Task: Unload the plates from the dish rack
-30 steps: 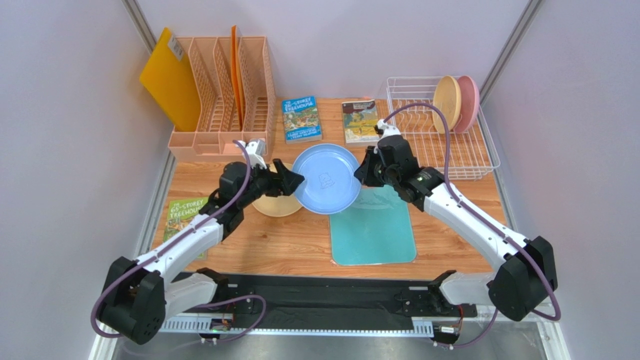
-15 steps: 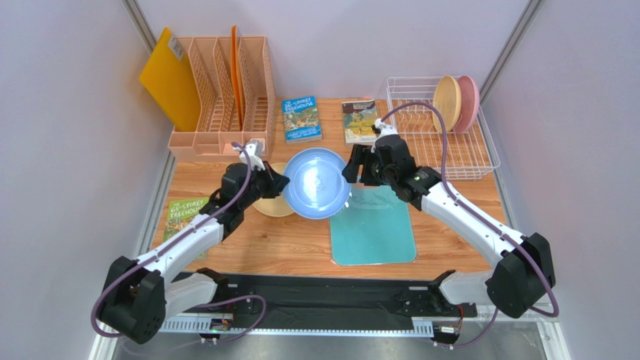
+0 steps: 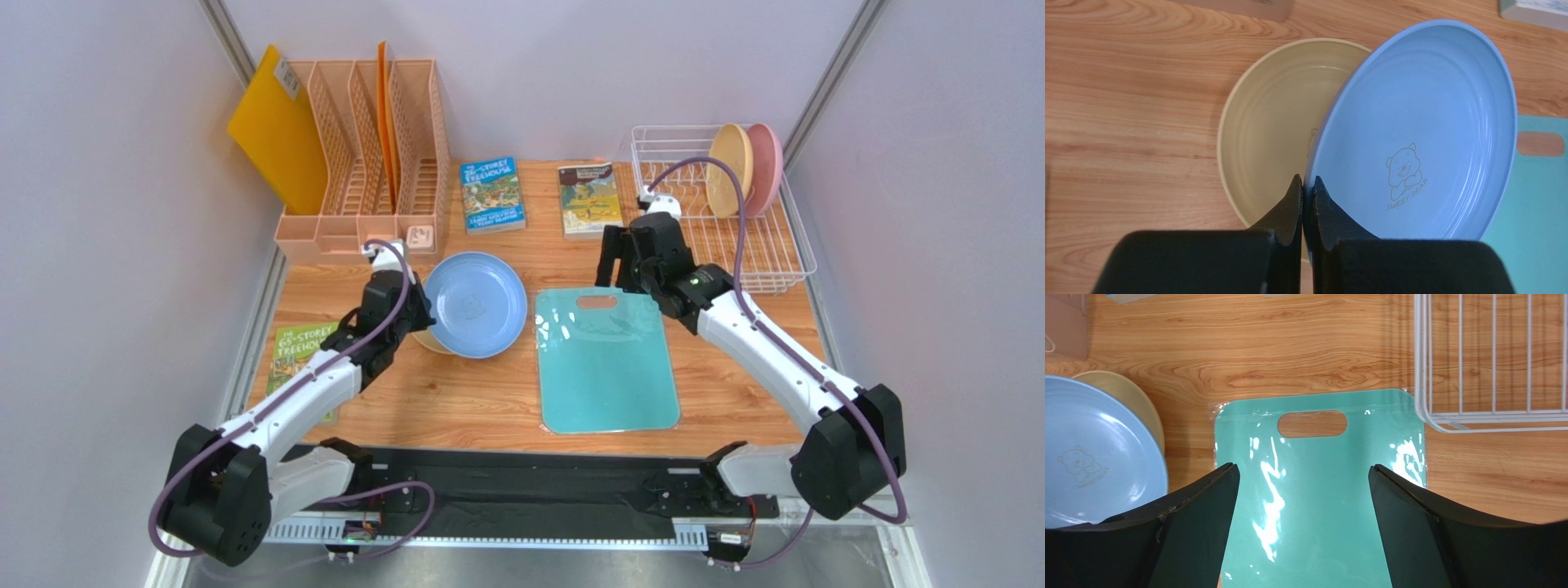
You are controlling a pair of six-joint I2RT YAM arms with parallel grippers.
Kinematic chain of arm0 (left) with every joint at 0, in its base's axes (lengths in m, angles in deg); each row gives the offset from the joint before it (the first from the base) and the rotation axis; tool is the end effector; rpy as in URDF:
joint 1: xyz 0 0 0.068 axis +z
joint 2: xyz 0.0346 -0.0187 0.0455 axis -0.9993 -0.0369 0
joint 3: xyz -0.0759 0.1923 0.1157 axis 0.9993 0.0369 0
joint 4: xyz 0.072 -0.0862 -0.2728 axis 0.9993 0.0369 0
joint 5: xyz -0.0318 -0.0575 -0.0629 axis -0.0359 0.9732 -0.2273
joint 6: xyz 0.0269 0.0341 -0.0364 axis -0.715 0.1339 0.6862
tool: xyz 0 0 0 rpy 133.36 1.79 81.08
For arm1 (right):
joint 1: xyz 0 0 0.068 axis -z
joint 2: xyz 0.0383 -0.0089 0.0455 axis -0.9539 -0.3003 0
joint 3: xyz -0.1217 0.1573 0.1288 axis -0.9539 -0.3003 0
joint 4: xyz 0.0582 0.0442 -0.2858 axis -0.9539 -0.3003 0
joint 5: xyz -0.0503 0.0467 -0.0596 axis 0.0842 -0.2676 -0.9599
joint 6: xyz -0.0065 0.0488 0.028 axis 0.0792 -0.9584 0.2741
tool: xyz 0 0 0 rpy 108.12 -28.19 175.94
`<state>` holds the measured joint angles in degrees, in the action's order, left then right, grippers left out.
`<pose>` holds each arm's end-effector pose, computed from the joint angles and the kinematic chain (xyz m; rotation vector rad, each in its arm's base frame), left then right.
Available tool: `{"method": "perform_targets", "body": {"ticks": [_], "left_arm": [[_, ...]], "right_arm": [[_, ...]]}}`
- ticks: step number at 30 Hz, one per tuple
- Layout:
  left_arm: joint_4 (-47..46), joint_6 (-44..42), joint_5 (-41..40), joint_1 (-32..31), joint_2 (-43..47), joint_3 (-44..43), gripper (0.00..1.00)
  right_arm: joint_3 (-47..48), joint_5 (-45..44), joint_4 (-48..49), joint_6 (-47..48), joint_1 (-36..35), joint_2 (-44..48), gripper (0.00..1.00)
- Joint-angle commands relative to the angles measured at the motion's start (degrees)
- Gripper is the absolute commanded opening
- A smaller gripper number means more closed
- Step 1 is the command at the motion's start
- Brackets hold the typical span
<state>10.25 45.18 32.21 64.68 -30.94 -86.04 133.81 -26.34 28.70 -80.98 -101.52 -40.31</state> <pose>0.2630 -0.1030 0.1700 -0.2491 2.1140 -0.3052 0.2951 0.1524 0.2507 0.0263 2.2772 0.2050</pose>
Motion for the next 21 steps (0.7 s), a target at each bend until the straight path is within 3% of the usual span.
{"method": "perform_targets", "body": {"ticks": [1, 11, 12, 15, 16, 21], "left_arm": [[-1.9, -0.3, -4.8, 2.3, -1.8, -2.5, 0.0], [-2.7, -0.5, -2.4, 6.1, -7.5, -2.1, 0.02], [-2.7, -0.5, -2.3, 6.2, -8.0, -2.1, 0.15], [-4.2, -0.3, -1.7, 6.2, -9.9, -1.9, 0.22], [-4.1, -0.3, -1.8, 6.2, -10.5, -1.9, 0.36], [-4.7, -0.3, -1.5, 6.2, -10.0, -1.2, 0.68]], "right_arm": [[1.2, -1.6, -0.5, 2.1, 2.2, 1.4, 0.84], [4.1, -2.6, -2.1, 5.3, 9.6, 1.7, 0.84], [4.9, -2.8, -2.5, 6.2, 10.4, 1.5, 0.84], [9.4, -6.9, -2.9, 8.2, 12.8, -0.2, 0.86], [11.1, -10.7, -3.0, 10.2, 13.3, -2.0, 0.86], [22.0, -19.3, -1.2, 15.0, 17.1, -12.5, 0.89]]}}
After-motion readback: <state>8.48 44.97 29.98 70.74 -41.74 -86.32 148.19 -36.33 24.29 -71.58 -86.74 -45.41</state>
